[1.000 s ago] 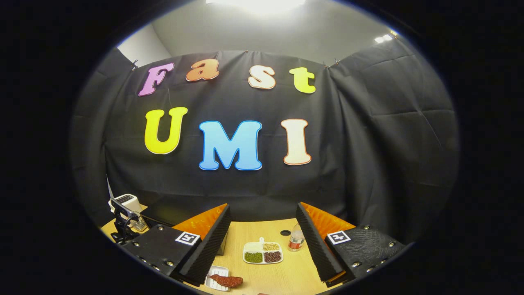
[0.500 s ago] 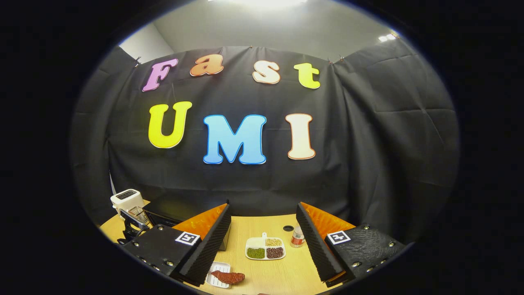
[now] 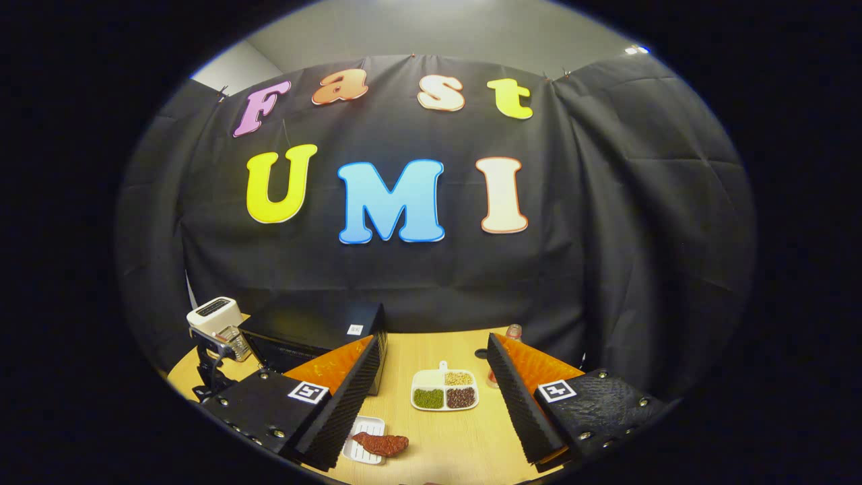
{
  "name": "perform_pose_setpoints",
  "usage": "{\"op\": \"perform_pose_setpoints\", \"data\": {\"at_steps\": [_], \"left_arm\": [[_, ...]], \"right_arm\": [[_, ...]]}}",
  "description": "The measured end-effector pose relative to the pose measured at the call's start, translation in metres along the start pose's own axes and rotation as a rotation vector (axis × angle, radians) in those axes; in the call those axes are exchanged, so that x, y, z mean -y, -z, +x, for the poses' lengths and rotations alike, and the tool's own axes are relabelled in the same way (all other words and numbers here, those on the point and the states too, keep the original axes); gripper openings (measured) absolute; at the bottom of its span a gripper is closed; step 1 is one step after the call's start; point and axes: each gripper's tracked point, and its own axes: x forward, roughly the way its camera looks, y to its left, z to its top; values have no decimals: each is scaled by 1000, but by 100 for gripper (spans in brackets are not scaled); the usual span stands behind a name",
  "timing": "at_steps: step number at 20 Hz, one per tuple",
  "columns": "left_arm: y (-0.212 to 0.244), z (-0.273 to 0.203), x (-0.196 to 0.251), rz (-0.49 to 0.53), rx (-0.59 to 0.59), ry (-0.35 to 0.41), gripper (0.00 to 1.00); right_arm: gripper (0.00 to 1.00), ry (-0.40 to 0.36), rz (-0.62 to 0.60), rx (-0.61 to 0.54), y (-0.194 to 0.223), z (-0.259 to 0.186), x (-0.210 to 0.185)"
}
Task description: Open the electric oven with the left hand, put the food in, and close the electric oven.
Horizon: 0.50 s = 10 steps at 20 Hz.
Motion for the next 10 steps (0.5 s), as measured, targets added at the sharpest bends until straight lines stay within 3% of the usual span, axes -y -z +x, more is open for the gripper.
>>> {"op": "perform_pose_setpoints", "data": {"at_steps": [6, 10], "left_arm": [[-85, -66, 2, -85, 188, 3, 97], [-121, -106, 9, -90, 263, 5, 97]], "right_arm": [[97, -104, 39, -180, 77, 28, -9], [94, -214, 191, -385, 153, 46, -20]]}}
